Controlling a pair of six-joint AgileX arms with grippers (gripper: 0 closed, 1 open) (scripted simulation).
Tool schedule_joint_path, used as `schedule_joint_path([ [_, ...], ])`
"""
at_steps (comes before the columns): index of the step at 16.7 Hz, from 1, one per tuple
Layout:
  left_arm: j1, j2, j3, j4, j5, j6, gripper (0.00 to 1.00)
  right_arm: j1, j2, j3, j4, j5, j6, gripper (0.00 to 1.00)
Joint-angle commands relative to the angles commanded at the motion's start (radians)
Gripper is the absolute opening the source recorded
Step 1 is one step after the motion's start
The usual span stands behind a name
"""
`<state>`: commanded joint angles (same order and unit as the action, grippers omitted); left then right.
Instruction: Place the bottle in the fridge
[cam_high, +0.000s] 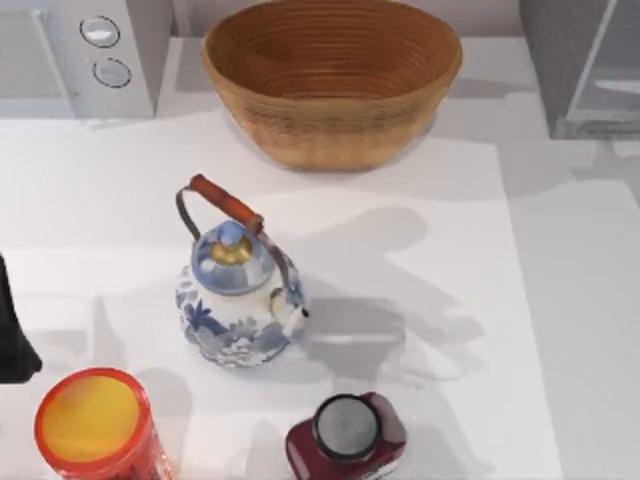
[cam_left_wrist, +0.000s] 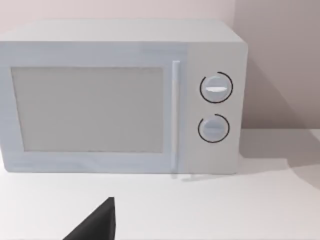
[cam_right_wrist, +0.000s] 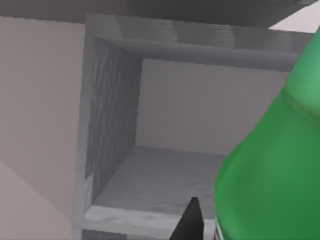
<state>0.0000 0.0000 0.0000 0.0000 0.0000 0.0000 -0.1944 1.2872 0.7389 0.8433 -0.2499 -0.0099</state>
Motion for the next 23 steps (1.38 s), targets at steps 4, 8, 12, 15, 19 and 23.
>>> schedule_joint_path([
  [4,0.0,0.0,0.0,0.0,0.0,0.0,1.0,-0.065,0.433,0.165,0.173,-0.019,0.008,0.01],
  [8,0.0,0.0,0.0,0.0,0.0,0.0,1.0,-0.095,0.712,0.244,0.263,-0.016,0.019,0.01],
  [12,0.0,0.0,0.0,0.0,0.0,0.0,1.0,-0.085,0.821,0.245,0.286,-0.008,0.024,0.01],
  [15,0.0,0.0,0.0,0.0,0.0,0.0,1.0,-0.085,0.823,0.244,0.286,-0.008,0.025,0.01],
  [19,0.0,0.0,0.0,0.0,0.0,0.0,1.0,-0.091,0.824,0.253,0.278,-0.007,0.025,0.01],
  [23,0.0,0.0,0.0,0.0,0.0,0.0,1.0,-0.1,0.857,0.355,0.215,0.009,0.025,0.01],
])
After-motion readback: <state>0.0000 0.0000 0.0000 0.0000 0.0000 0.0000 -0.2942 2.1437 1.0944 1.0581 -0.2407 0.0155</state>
